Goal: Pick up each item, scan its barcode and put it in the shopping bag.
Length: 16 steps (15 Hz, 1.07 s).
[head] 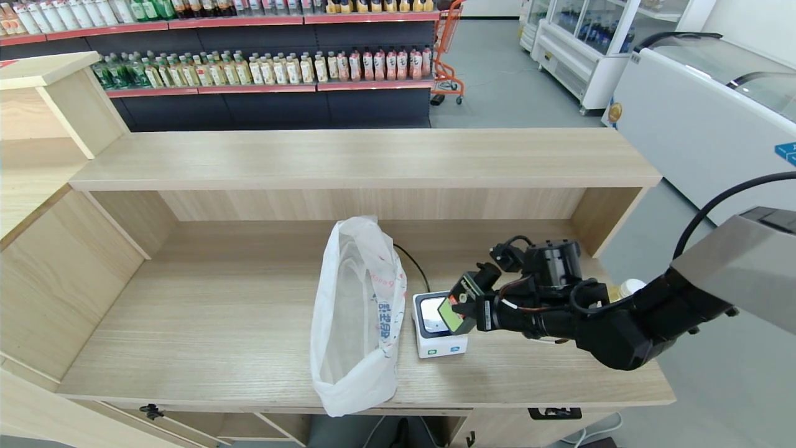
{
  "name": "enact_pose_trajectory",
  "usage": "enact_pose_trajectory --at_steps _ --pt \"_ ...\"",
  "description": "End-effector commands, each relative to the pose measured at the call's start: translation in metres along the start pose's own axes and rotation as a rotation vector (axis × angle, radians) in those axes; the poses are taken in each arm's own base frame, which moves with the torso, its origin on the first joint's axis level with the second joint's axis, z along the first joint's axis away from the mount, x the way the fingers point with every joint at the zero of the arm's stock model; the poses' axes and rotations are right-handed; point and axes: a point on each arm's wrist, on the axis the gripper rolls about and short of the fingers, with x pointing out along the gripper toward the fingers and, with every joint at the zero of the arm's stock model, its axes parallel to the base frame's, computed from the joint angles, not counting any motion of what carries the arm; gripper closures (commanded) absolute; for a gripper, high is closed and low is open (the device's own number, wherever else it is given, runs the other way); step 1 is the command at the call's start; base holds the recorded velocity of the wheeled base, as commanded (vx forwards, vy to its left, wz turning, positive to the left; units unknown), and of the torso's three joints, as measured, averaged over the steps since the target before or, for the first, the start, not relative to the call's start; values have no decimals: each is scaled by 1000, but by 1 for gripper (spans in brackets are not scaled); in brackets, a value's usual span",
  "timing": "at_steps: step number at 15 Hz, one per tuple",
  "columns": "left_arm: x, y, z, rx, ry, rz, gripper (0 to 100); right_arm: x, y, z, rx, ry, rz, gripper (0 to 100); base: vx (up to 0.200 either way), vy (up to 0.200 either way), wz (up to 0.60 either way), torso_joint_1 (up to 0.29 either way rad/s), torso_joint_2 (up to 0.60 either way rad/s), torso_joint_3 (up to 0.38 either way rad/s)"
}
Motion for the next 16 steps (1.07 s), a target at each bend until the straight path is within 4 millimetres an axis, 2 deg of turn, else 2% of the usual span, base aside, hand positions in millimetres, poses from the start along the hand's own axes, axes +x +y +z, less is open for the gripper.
enact_pose_trajectory --at_steps 1,7,11,16 --pt "0 0 0 0 1 0 100 12 5 -2 -9 8 16 100 0 0 0 0 0 0" --pt "0 0 0 0 -2 0 100 31 16 -12 -30 16 21 100 0 0 0 0 0 0" --pt "0 0 0 0 1 0 100 34 16 -7 -34 -5 17 100 0 0 0 0 0 0" --pt "0 0 0 0 1 0 100 36 12 -10 -30 3 9 100 0 0 0 0 0 0"
